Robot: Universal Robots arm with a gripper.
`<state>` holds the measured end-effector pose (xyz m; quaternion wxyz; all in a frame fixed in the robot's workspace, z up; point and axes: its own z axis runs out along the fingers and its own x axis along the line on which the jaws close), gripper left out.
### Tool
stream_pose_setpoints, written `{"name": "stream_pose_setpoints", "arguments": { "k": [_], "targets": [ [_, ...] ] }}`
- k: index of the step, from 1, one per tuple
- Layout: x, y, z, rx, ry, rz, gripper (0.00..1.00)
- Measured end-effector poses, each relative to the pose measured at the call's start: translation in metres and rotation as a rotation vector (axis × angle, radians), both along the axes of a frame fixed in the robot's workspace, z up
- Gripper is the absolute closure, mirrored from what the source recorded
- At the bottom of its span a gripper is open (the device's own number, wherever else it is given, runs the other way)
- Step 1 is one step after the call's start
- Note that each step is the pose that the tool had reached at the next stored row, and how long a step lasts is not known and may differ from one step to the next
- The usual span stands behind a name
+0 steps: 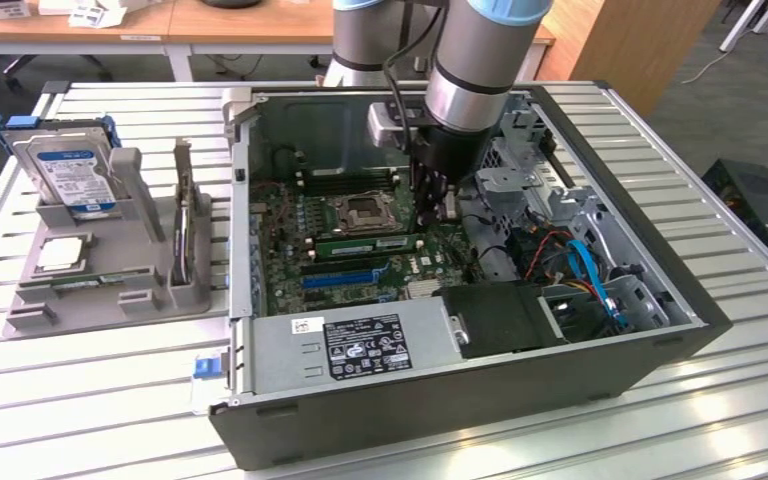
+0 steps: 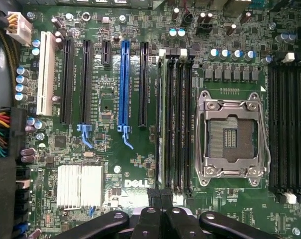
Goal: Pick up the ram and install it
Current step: 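Press down the ram until it locks into place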
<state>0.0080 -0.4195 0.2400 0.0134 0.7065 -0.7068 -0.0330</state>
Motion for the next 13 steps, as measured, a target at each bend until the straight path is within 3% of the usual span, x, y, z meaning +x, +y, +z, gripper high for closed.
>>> {"name": "stream_pose_setpoints", "arguments": {
  "k": [9,13],
  "targets": [
    [0.0000,0.0000,-0.0019,-0.0001,0.0000,0.000,0.89],
    [-0.0007,0.0048,-0.0028,0.0000,0.0000,0.000,0.89]
  ]
}}
